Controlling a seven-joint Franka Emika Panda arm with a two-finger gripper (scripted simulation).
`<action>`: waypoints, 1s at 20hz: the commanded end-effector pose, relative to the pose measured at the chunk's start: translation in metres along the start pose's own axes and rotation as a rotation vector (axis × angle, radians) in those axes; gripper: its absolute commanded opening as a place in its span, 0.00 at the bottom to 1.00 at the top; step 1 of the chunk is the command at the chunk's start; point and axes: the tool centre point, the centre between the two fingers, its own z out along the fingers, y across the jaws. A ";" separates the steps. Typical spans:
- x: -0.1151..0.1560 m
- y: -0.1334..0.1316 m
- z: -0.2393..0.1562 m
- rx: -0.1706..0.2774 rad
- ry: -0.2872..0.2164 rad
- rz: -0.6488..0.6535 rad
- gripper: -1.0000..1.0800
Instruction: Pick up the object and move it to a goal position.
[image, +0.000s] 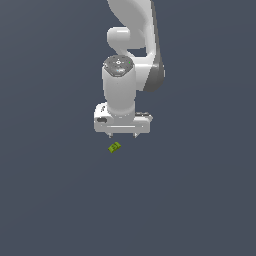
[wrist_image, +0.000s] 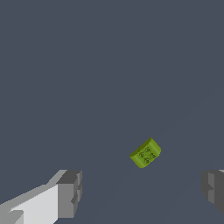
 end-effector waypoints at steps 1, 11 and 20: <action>0.000 0.000 0.000 0.000 0.000 0.000 0.96; 0.000 0.021 -0.011 -0.024 0.016 -0.021 0.96; -0.002 0.021 -0.001 -0.017 0.015 0.041 0.96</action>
